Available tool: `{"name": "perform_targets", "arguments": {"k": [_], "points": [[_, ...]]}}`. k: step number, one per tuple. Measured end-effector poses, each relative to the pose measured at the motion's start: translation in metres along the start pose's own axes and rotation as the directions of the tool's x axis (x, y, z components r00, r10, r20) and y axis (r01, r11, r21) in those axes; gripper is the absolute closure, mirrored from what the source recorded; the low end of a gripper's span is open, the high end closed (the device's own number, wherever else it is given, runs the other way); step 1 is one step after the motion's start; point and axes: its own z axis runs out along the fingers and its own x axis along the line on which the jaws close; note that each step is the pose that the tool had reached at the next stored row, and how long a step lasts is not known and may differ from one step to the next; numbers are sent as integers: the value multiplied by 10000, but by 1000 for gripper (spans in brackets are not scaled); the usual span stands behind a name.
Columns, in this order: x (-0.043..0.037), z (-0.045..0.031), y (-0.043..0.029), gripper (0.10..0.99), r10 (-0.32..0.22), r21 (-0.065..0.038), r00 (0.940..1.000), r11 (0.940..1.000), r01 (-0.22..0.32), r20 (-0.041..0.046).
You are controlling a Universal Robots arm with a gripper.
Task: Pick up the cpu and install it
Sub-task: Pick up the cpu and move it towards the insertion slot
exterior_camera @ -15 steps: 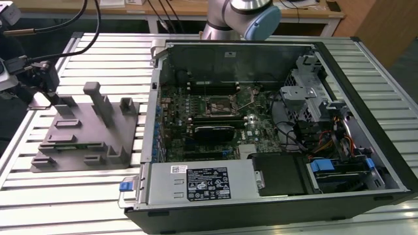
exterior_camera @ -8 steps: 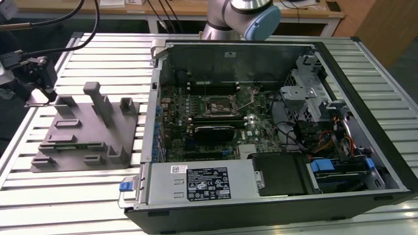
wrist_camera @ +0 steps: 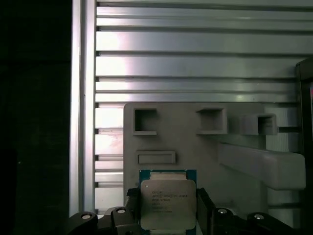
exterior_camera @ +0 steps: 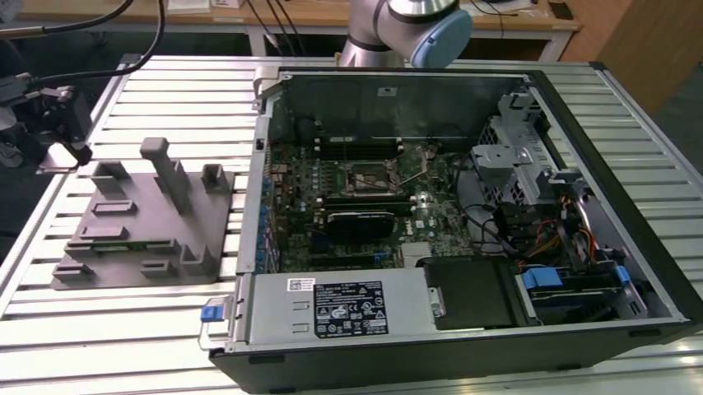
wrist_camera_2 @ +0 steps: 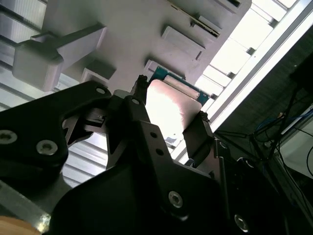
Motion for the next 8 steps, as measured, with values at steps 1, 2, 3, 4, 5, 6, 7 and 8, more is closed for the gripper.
{"name": "perform_targets", "arguments": {"k": [1, 2, 3, 4, 5, 6, 7, 8], "points": [[-1, -14, 1, 545, 0, -3, 10000, 10000, 0, 3], [-1, -27, 2, 545, -1, -7, 10000, 10000, 1, 7], [-2, -41, 2, 545, -1, -11, 10000, 10000, 1, 11], [-3, -53, 3, 545, -1, -14, 10000, 10000, 1, 15], [-3, -66, 4, 545, -1, -17, 10000, 10000, 1, 19], [-4, -80, 5, 545, -1, -19, 10000, 10000, 1, 22], [-5, -93, 6, 545, -1, -21, 10000, 10000, 1, 25], [-6, -106, 6, 545, -1, -23, 10000, 10000, 1, 29]]}}
